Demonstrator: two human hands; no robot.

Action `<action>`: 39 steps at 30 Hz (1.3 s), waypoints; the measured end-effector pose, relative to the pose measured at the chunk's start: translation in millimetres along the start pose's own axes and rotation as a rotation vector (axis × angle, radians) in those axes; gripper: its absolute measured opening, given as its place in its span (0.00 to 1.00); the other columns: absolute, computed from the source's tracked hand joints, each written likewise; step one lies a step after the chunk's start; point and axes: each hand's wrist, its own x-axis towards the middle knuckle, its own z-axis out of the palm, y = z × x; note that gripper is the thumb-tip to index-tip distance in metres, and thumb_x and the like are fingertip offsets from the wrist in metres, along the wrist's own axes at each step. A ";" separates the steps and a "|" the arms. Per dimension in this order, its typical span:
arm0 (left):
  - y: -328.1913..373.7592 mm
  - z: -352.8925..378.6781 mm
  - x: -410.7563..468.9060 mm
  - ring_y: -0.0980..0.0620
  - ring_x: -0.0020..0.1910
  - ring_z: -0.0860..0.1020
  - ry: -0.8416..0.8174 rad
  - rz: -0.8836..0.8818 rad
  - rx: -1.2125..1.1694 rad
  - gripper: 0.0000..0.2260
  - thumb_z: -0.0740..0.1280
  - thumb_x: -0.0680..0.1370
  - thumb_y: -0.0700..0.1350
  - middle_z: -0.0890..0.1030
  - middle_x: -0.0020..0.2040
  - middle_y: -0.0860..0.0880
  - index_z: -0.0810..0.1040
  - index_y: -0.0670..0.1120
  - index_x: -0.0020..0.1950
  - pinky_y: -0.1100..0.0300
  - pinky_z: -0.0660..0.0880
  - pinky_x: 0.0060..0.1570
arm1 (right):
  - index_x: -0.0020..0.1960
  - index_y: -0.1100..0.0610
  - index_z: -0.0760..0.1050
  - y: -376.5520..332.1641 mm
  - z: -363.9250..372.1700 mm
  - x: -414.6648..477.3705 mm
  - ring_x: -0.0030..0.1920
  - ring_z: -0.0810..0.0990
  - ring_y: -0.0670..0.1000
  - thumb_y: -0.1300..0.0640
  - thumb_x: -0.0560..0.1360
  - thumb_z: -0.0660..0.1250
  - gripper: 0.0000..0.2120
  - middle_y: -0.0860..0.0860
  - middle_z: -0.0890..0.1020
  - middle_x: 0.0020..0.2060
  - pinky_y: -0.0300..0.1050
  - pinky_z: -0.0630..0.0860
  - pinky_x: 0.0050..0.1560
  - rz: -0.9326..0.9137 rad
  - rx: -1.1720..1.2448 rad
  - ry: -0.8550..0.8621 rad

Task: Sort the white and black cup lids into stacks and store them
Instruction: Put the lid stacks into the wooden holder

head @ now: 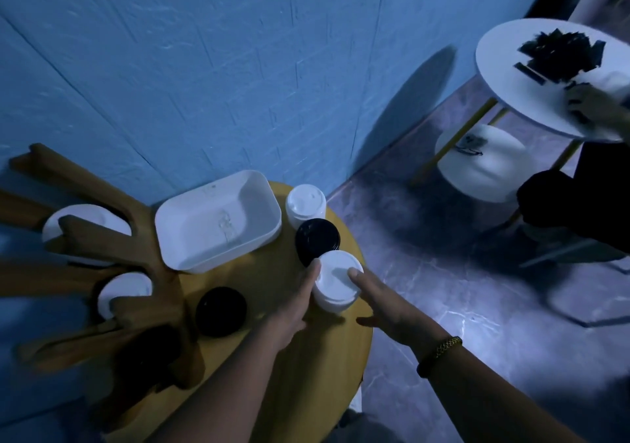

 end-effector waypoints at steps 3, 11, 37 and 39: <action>-5.1 -1.3 7.6 0.44 0.80 0.59 -0.041 -0.024 -0.005 0.47 0.55 0.69 0.77 0.59 0.82 0.46 0.56 0.53 0.83 0.38 0.56 0.77 | 0.59 0.22 0.63 3.5 -1.5 4.5 0.69 0.65 0.49 0.20 0.63 0.62 0.26 0.36 0.68 0.65 0.65 0.64 0.70 0.012 0.028 -0.050; -11.9 -6.5 11.2 0.44 0.77 0.65 -0.033 0.008 -0.146 0.54 0.58 0.59 0.82 0.68 0.79 0.47 0.65 0.56 0.79 0.40 0.60 0.75 | 0.64 0.25 0.63 7.2 1.3 10.5 0.71 0.66 0.48 0.23 0.67 0.62 0.27 0.39 0.67 0.70 0.61 0.70 0.66 -0.007 0.044 -0.059; 47.5 -71.6 -101.8 0.51 0.65 0.75 0.182 0.257 -0.259 0.35 0.59 0.65 0.77 0.78 0.64 0.55 0.74 0.61 0.67 0.43 0.72 0.67 | 0.70 0.35 0.67 -105.7 90.9 -30.1 0.67 0.75 0.44 0.29 0.73 0.63 0.27 0.40 0.77 0.66 0.55 0.69 0.71 -0.207 -0.064 -0.160; 48.3 -77.7 -111.5 0.51 0.65 0.75 0.188 0.263 -0.270 0.35 0.60 0.64 0.78 0.79 0.64 0.55 0.76 0.61 0.66 0.41 0.71 0.69 | 0.71 0.37 0.68 -107.8 100.8 -31.7 0.67 0.75 0.44 0.30 0.73 0.64 0.28 0.40 0.78 0.66 0.56 0.69 0.71 -0.224 -0.065 -0.184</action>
